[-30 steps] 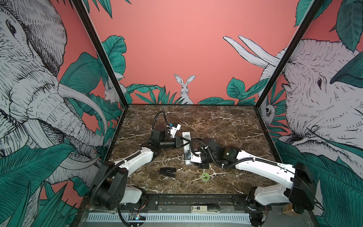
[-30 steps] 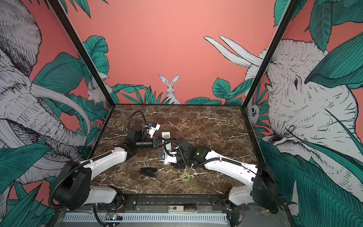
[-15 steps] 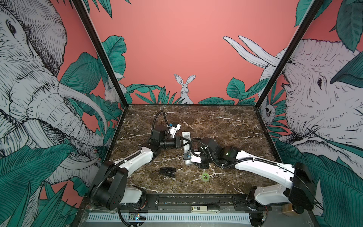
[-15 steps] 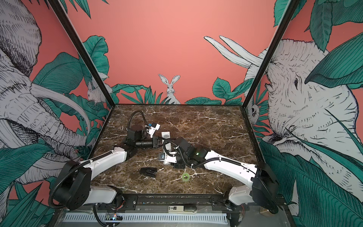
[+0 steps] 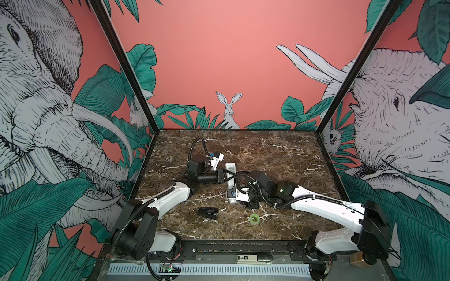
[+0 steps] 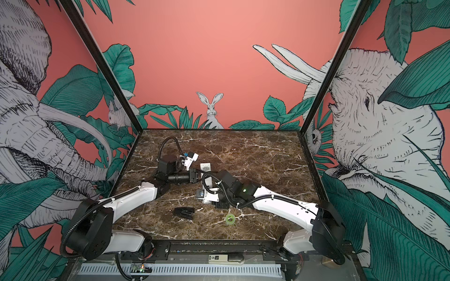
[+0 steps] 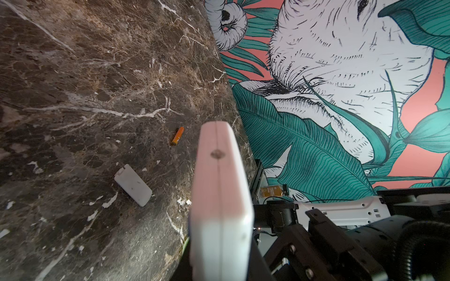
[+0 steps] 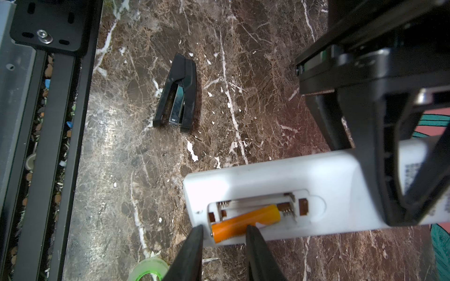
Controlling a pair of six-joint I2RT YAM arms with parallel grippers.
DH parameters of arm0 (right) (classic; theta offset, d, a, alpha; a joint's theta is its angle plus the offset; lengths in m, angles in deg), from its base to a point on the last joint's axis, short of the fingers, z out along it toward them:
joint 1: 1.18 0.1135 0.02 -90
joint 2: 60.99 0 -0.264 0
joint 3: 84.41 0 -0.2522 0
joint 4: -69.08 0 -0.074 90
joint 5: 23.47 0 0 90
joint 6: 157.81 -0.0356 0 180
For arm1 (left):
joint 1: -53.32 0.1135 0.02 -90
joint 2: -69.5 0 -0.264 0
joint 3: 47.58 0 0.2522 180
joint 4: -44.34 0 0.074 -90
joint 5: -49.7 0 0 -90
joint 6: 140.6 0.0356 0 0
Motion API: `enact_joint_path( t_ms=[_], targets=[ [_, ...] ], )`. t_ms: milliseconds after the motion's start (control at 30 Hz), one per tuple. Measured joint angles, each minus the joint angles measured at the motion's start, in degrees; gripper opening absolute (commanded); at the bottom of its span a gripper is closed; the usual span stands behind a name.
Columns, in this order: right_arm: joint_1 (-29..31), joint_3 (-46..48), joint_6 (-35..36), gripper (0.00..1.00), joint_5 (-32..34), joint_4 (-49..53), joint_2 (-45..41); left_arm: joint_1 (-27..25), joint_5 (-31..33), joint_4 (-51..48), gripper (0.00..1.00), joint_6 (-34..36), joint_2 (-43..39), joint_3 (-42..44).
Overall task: Load the batteries into the remote control
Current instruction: 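Press the orange battery down into the compartment with the right gripper fingers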
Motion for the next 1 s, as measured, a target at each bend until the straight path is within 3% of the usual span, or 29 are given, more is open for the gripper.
enact_joint_path(
  t_ms=[1000],
  targets=[
    [0.2, 0.0, 0.2, 0.21, 2.3, -1.4, 0.7, 0.4, 0.4, 0.0, 0.00, 0.0, 0.1, 0.0]
  ],
)
